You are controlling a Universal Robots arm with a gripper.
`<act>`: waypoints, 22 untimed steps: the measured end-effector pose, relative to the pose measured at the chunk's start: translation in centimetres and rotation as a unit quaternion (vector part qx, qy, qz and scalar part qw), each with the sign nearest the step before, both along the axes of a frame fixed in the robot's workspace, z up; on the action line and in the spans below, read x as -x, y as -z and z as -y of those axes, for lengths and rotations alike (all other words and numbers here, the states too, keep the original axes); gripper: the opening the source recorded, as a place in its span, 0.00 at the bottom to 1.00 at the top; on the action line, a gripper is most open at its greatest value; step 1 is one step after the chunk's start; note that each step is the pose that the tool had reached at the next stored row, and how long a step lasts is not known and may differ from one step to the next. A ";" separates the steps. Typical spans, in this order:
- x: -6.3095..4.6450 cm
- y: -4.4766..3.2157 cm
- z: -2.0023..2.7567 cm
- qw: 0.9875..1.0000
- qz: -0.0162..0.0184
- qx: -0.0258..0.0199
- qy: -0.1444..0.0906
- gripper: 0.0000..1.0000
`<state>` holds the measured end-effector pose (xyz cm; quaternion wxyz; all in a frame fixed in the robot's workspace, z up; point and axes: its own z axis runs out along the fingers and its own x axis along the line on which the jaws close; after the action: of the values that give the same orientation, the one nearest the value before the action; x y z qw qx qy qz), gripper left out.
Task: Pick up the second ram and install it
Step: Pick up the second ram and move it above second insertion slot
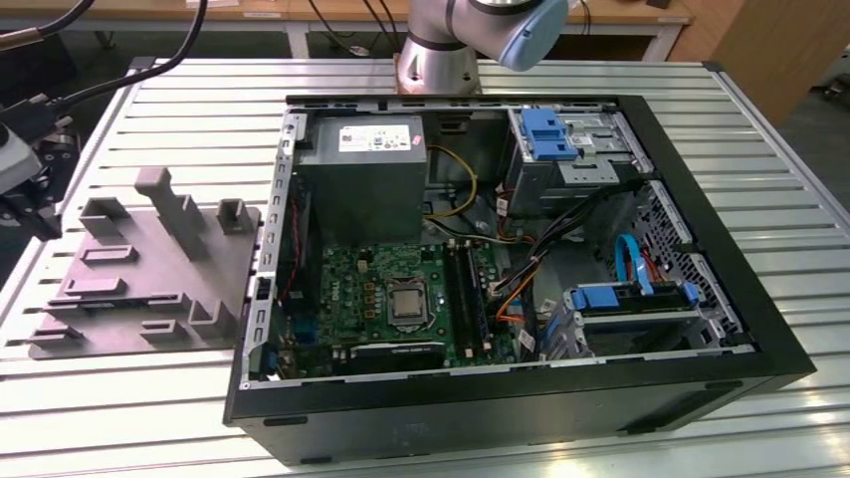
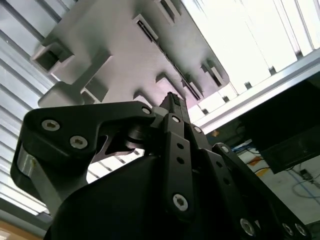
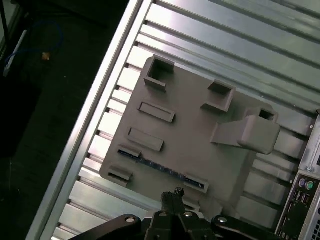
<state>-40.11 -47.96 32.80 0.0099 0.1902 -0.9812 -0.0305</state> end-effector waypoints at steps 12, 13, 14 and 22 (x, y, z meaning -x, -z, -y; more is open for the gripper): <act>0.0 0.23 0.00 0.994 0.000 0.000 -0.109 0.10; 0.0 0.25 0.00 0.993 0.000 0.000 -0.118 0.10; 0.0 0.26 0.00 0.992 0.000 0.000 -0.127 0.10; 0.0 0.40 0.00 0.980 0.000 0.000 -0.199 0.10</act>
<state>-40.11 -47.96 32.40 0.0157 0.3814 -0.9239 -0.0279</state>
